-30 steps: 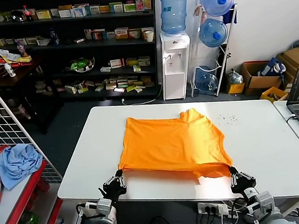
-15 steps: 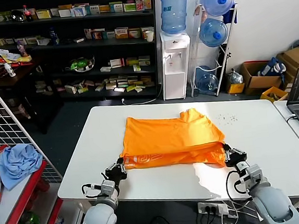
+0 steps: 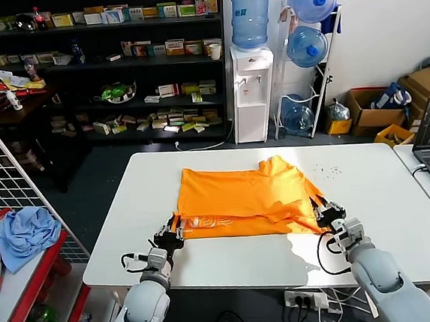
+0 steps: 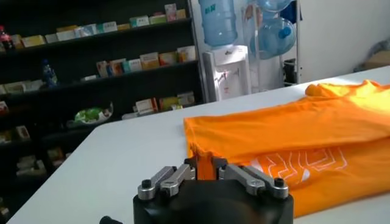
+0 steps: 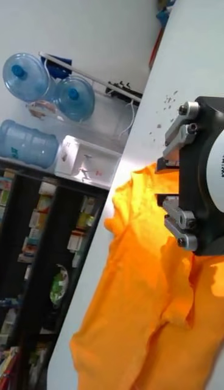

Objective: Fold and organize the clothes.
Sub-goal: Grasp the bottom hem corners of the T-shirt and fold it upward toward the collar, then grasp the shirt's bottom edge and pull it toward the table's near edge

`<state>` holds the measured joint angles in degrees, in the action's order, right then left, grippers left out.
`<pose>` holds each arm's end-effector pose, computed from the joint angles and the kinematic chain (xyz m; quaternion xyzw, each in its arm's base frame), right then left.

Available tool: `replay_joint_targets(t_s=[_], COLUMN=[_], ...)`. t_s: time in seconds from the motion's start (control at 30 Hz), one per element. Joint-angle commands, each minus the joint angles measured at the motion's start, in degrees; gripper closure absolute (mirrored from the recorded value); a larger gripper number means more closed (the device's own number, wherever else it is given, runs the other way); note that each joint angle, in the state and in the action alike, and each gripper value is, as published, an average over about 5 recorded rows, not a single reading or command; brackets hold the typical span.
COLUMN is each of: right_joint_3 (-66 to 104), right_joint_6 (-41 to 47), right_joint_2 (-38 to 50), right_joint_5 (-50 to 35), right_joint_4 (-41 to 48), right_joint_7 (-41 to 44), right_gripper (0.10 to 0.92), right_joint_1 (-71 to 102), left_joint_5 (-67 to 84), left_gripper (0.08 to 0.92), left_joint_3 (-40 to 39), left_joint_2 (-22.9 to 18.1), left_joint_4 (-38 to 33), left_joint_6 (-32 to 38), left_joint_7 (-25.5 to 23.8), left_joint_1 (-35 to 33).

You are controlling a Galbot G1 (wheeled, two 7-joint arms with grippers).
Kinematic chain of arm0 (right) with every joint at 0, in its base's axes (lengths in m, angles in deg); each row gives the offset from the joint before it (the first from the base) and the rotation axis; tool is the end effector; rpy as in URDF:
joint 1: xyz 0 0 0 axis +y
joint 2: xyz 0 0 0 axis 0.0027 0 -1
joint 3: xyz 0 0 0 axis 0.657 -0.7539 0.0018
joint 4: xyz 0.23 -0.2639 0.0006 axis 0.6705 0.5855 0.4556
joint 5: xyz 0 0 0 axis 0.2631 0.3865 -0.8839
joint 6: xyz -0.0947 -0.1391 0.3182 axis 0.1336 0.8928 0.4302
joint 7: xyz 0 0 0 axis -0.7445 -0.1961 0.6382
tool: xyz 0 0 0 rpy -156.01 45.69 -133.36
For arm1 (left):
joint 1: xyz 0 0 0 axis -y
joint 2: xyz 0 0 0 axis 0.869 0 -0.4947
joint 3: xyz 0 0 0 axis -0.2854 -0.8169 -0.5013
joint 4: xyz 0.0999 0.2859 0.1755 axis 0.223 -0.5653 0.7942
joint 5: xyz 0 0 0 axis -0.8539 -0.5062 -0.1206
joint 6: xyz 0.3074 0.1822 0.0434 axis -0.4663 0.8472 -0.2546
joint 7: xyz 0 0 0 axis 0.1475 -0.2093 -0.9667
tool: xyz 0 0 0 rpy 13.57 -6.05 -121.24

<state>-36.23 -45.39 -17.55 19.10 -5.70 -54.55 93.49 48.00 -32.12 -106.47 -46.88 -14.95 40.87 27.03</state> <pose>0.3351 -0.1368 -0.3555 0.0694 -0.9746 0.1287 0.1694 0.3198 -0.0095 -0.3811 -0.0819 -0.9832 -0.0983 0.1298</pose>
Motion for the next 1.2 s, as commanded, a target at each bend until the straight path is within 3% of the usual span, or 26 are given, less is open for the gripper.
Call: replay_joint_targets(t_s=[0.03, 0.37, 0.6, 0.7, 0.9, 1.2], right_joint_3=[2.33, 5.47, 4.16, 3.64, 3.11, 2.84], right_joint_6=[6.72, 9.78, 9.25, 8.9, 8.91, 9.53], right_joint_2=[1.5, 2.23, 0.42, 0.02, -0.12, 0.24], right_joint_5=[-3.8, -5.46, -4.68, -4.28, -3.9, -3.83], right_joint_4=[-6.8, -7.06, -3.59, -2.87, -2.11, -2.22], right_joint_7=[-0.42, -0.38, 0.4, 0.58, 0.63, 0.44], right_gripper=[0.533, 0.253, 0.206, 0.248, 0.415, 0.666], right_joint_1=[6.74, 10.34, 8.26, 7.69, 7.16, 7.78], left_joint_5=[3.25, 6.83, 8.0, 8.96, 10.06, 10.04], left_gripper=[0.632, 0.346, 0.19, 0.179, 0.189, 0.424], left_joint_3=[0.74, 0.74, 0.91, 1.09, 1.3, 0.95], left_joint_2=[0.46, -0.57, -0.87, -0.95, -1.38, -0.94], left_joint_4=[-4.34, -3.29, -0.5, 0.6, 2.29, 1.05], left_joint_6=[0.35, -1.42, -1.68, -1.88, -2.34, -4.82], left_joint_7=[0.65, 1.39, 1.41, 1.44, 0.85, 0.41], left_joint_1=[-5.38, -5.08, -3.2, -2.31, -0.98, -2.25])
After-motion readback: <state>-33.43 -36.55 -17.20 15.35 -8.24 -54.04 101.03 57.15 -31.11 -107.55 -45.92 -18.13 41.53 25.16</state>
